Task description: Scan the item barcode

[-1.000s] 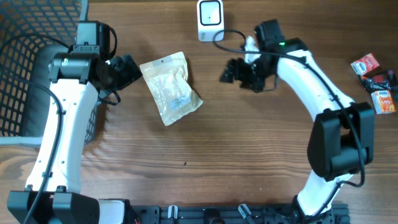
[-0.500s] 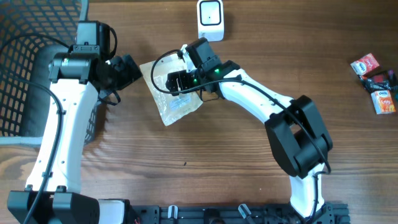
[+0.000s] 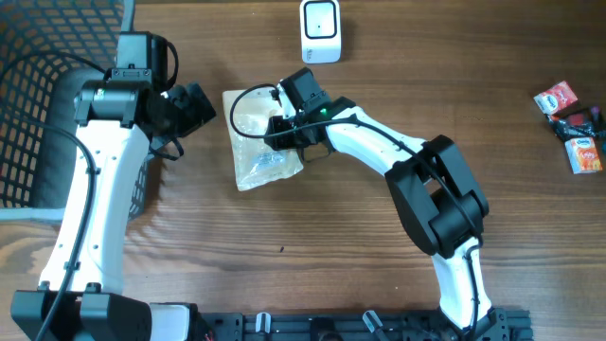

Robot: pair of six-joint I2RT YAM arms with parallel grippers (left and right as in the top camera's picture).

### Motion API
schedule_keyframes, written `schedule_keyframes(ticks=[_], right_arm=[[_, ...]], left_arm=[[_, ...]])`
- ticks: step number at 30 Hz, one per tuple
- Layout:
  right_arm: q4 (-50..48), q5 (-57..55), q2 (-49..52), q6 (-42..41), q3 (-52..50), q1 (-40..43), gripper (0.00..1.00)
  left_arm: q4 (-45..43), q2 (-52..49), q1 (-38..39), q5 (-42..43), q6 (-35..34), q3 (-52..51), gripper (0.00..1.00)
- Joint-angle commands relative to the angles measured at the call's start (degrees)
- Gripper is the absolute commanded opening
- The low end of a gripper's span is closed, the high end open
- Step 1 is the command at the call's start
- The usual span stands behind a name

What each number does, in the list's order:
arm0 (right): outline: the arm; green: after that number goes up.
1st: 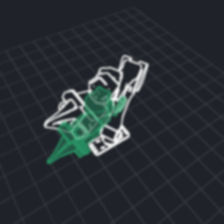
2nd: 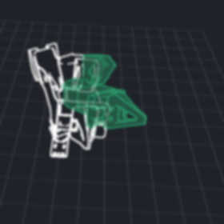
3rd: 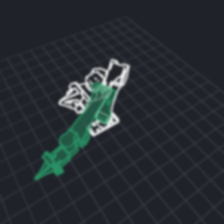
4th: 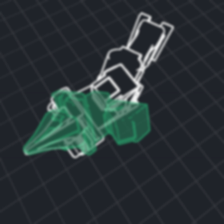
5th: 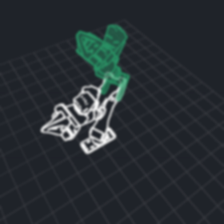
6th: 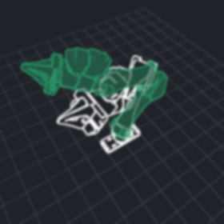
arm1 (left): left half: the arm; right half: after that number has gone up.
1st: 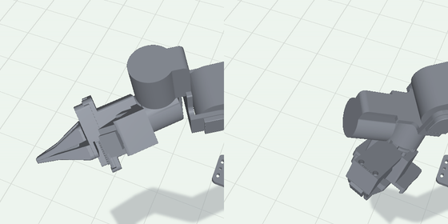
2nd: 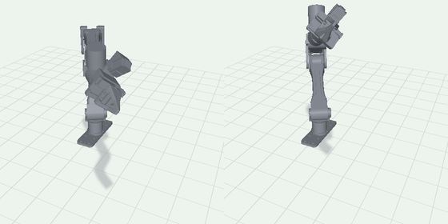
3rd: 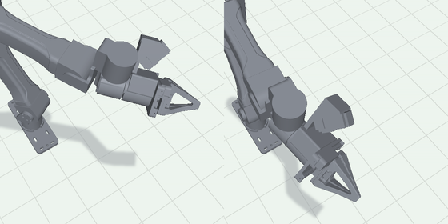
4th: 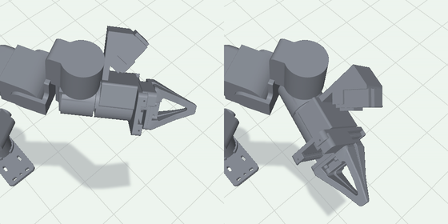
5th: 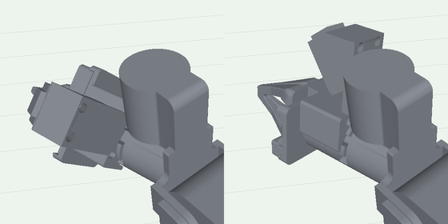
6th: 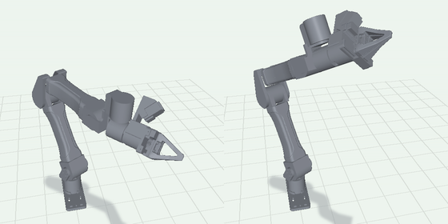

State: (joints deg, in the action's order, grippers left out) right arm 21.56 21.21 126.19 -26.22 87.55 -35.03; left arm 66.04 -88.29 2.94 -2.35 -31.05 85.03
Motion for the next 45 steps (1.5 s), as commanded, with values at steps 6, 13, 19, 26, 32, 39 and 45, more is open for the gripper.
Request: schedule_keyframes(ticks=[6, 13, 19, 26, 32, 39, 45], right_arm=[[2.0, -0.1, -5.9, -5.4, 0.2, 7.5, 0.05], [-10.9, 10.2, -10.7, -18.5, 0.2, 17.1, 0.05], [-24.6, -0.8, -10.7, -29.5, 0.2, 21.6, 0.05], [-27.7, -5.4, -6.5, -31.3, 0.2, 21.6, 0.05], [-28.0, -4.7, -5.4, -29.1, 0.2, 21.6, 0.05], [-27.9, -5.1, -9.4, -21.5, 0.2, 22.7, 0.05], [-13.2, -17.1, -22.1, -17.9, 0.2, 31.8, 0.04]], left_arm=[[0.0, -0.2, -0.2, -1.0, -0.9, 0.0, 1.0], [0.0, -0.2, -0.2, -1.0, -0.9, 0.0, 1.0], [0.0, -0.2, -0.2, -1.0, -0.9, 0.0, 1.0], [0.0, -0.2, -0.2, -1.0, -0.9, 0.0, 1.0], [0.0, -0.2, -0.2, -1.0, -0.9, 0.0, 1.0], [0.0, -0.2, -0.2, -1.0, -0.9, 0.0, 1.0], [0.0, -0.2, -0.2, -1.0, -0.9, 0.0, 1.0]])
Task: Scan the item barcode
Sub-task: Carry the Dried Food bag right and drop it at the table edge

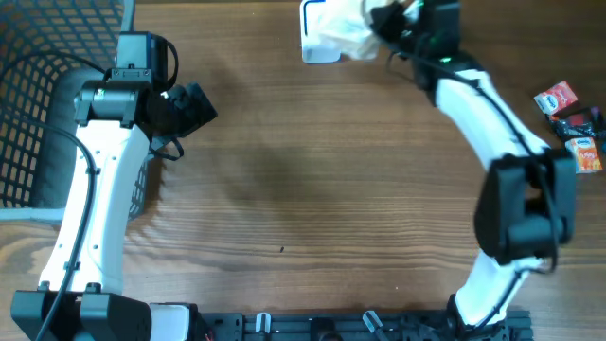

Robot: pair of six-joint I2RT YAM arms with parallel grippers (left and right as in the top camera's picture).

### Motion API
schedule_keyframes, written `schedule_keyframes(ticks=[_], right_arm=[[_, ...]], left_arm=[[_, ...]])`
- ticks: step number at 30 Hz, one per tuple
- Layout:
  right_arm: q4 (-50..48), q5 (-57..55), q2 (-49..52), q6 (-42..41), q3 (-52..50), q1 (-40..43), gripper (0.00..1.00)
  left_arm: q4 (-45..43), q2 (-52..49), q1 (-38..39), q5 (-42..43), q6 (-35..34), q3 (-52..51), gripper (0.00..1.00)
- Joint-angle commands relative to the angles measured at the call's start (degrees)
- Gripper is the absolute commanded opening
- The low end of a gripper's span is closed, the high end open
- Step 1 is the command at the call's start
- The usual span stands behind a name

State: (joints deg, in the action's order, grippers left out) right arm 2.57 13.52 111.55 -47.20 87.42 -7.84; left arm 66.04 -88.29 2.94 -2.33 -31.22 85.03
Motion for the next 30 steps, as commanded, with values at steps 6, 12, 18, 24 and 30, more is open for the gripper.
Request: schedule_keyframes(ticks=[6, 12, 18, 24, 30], right_arm=[[26.4, -15.3, -11.6, 9.8, 0.3, 22.3, 0.05], [32.0, -17.0, -5.3, 18.7, 0.1, 34.6, 0.05], [27.2, -18.0, 1.9, 29.2, 0.1, 39.6, 0.05], [24.6, -21.4, 3.6, 30.6, 1.0, 39.6, 0.57], [28.6, -18.0, -8.5, 28.6, 5.2, 39.5, 0.65]], left_arm=[[0.0, -0.2, -0.2, -1.0, -0.8, 0.0, 1.0], [0.0, -0.2, -0.2, -1.0, -0.8, 0.0, 1.0], [0.0, -0.2, -0.2, -1.0, -0.8, 0.0, 1.0], [0.0, -0.2, -0.2, -1.0, -0.8, 0.0, 1.0], [0.0, -0.2, -0.2, -1.0, -0.8, 0.0, 1.0]])
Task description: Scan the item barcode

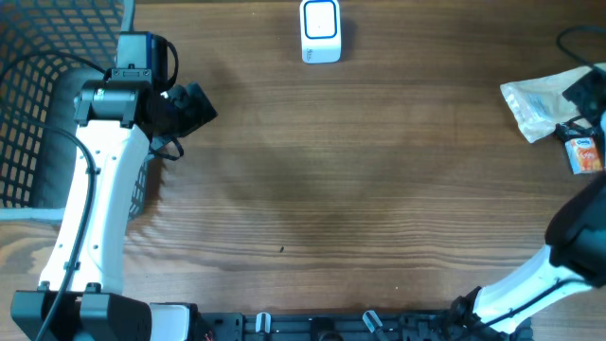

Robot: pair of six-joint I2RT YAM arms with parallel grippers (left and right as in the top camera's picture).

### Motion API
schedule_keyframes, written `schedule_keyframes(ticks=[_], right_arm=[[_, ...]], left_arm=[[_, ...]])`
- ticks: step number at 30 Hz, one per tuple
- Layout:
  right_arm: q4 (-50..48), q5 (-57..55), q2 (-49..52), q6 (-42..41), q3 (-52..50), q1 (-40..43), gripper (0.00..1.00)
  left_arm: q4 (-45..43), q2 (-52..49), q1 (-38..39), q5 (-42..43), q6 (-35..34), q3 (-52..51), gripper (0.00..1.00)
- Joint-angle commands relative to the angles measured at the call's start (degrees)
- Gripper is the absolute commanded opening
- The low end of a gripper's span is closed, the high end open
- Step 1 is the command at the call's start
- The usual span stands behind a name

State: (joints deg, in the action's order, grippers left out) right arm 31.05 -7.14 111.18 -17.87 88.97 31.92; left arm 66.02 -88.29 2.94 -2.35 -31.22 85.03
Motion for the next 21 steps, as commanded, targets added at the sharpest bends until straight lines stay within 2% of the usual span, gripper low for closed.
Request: schedule_keyframes(ticks=[1, 5, 6, 9, 12, 14, 18, 21], right_arm=[[0.3, 6.4, -11.1, -1.1, 3.6, -0.2, 0.68], [6.3, 22.9, -24.3, -6.8, 3.6, -0.2, 1.0], [9.5, 26.2, -27.4, -6.7, 3.6, -0.3, 1.0], [20.9, 26.5, -32.1, -6.3, 3.6, -1.8, 1.0], [27.3, 26.6, -33.1, -5.0, 3.5, -4.8, 1.0], [36.3, 26.1, -33.2, -2.5, 3.0, -9.3, 1.0], [40.3, 26.1, -36.8, -0.2, -3.7, -16.3, 1.0], [37.9, 26.7, -47.5, -2.2, -17.6, -24.1, 1.0]], left_arm=[[0.0, -0.2, -0.2, -1.0, -0.8, 0.0, 1.0], [0.0, -0.2, -0.2, -1.0, -0.8, 0.0, 1.0], [0.0, -0.2, -0.2, -1.0, -0.8, 0.0, 1.0], [0.0, -0.2, -0.2, -1.0, -0.8, 0.0, 1.0], [0.0, -0.2, -0.2, -1.0, -0.8, 0.0, 1.0], [0.0, -0.2, -0.2, -1.0, -0.8, 0.0, 1.0], [0.0, -0.2, -0.2, -1.0, -0.8, 0.0, 1.0], [0.0, -0.2, -0.2, -1.0, -0.8, 0.0, 1.0]])
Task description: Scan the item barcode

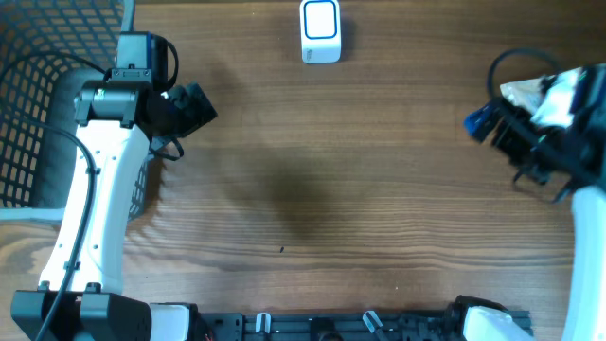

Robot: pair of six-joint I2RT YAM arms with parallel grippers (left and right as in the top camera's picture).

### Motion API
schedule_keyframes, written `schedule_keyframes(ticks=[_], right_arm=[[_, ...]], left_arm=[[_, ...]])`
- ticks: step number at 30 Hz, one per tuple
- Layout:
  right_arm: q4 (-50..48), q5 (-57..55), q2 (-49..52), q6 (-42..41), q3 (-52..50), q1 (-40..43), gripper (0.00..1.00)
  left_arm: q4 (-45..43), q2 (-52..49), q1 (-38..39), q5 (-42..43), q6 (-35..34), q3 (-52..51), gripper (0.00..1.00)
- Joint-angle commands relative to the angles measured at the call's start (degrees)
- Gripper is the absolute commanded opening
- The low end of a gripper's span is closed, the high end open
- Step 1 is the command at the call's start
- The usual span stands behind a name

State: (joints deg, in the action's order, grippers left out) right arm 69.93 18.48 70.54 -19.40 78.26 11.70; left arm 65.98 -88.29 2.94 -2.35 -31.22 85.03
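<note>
The clear plastic bag (523, 93) lies at the table's right edge, with most of it covered by my right arm. My right gripper (480, 122) points left just past the bag's left end. It is blurred, its fingers look open, and nothing shows between them. The white scanner (320, 31) with a blue-edged window stands at the back centre. My left gripper (201, 104) hovers at the far left, open and holding nothing.
A black mesh basket (38, 104) fills the left edge, behind my left arm. The black rail (331, 325) runs along the front edge of the wooden table (312, 180). My right arm covers the area at the far right.
My right gripper was at the right edge over the bag. It now points left beside the bag's left end, and the bag rests under the arm. The left arm has not moved.
At first my right gripper was on the bag at mid-table. Later it held the bag up against the scanner at the back. After that the bag was at the right edge beside small snack packets. Now the bag stays there, with the gripper beside its left end.
</note>
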Motion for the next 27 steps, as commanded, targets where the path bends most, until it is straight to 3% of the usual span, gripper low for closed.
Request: schedule_keyframes(ticks=[1, 5, 10, 15, 21, 23, 27], right_arm=[[-1.7, 1.1, -10.4, -3.3, -11.1, -5.8, 1.0], [-2.1, 1.1, -21.0, -9.8, -22.5, -9.6, 1.0], [-0.2, 0.3, -20.6, -25.9, -24.8, -9.6, 1.0], [-0.5, -5.6, -16.6, -24.0, -24.8, -9.6, 1.0], [-6.4, -2.5, -8.9, -18.0, -25.4, -10.1, 1.0], [-13.5, -0.4, -10.7, -15.0, -27.9, -11.1, 1.0], [-24.0, -0.4, -26.2, -13.7, -38.7, -12.6, 1.0]], left_arm=[[0.1, -0.2, -0.2, -1.0, -0.8, 0.0, 1.0], [0.1, -0.2, -0.2, -1.0, -0.8, 0.0, 1.0], [0.1, -0.2, -0.2, -1.0, -0.8, 0.0, 1.0], [0.1, -0.2, -0.2, -1.0, -0.8, 0.0, 1.0], [0.1, -0.2, -0.2, -1.0, -0.8, 0.0, 1.0], [0.1, -0.2, -0.2, -1.0, -0.8, 0.0, 1.0], [0.1, -0.2, -0.2, -1.0, -0.8, 0.0, 1.0]])
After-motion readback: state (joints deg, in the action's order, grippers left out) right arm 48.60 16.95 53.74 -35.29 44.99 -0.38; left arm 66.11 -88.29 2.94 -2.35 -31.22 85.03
